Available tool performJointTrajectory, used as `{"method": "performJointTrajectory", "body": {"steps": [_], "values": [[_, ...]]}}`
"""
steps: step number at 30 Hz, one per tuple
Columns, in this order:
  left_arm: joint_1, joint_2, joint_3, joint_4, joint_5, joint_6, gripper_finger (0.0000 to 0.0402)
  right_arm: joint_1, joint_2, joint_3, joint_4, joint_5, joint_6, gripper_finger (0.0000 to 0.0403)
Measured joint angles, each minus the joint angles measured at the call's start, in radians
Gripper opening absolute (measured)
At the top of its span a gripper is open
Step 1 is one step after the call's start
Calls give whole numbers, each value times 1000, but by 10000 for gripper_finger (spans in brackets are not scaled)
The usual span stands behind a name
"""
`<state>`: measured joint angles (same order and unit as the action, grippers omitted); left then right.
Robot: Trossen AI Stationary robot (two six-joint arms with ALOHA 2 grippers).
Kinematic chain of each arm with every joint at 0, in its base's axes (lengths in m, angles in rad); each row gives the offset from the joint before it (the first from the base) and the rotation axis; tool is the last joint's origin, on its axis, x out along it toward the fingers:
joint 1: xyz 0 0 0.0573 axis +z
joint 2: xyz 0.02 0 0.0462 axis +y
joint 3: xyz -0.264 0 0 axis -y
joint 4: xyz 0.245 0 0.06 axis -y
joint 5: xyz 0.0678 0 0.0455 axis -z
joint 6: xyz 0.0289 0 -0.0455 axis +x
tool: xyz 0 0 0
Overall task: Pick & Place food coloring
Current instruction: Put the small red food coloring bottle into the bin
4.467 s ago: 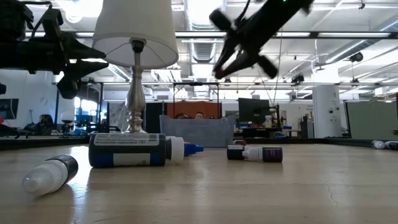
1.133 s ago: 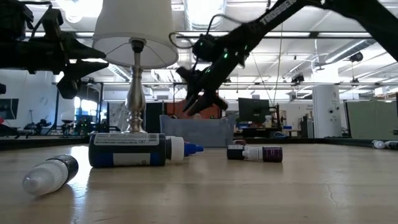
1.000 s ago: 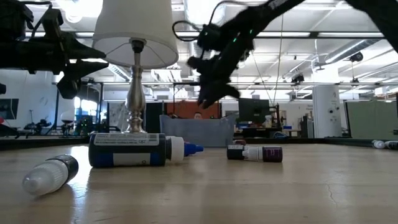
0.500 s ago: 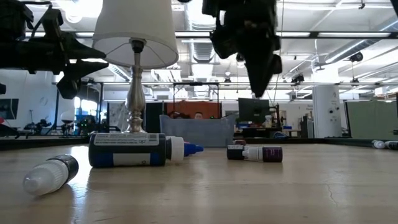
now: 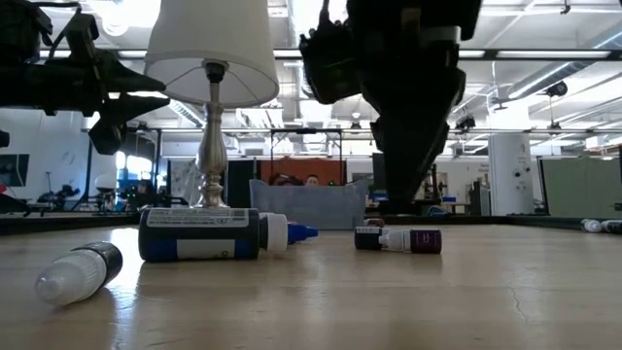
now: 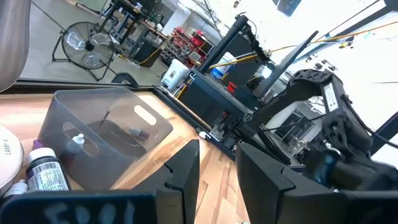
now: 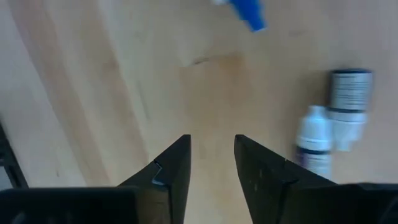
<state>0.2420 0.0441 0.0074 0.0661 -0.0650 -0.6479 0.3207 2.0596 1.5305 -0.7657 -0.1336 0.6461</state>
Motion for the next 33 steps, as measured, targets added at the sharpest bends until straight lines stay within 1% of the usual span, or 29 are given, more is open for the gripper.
{"method": "performJointTrajectory", "body": {"steps": [4,6,8,12,17,22,26,33], "values": [[0,0,0,0,0,0,85,22,58,73,40,-29,-107,114],[0,0,0,0,0,0,85,25,87,123,50,-66,-112,117],[0,0,0,0,0,0,85,27,120,167,46,-98,-82,121],[0,0,0,0,0,0,85,28,187,262,42,-118,-12,129],[0,0,0,0,0,0,85,35,264,390,34,-178,55,140],[0,0,0,0,0,0,85,31,340,540,-2,-202,121,152],[0,0,0,0,0,0,85,37,407,644,-33,-208,229,162],[0,0,0,0,1,0,85,51,494,774,-57,-207,423,171]]}}
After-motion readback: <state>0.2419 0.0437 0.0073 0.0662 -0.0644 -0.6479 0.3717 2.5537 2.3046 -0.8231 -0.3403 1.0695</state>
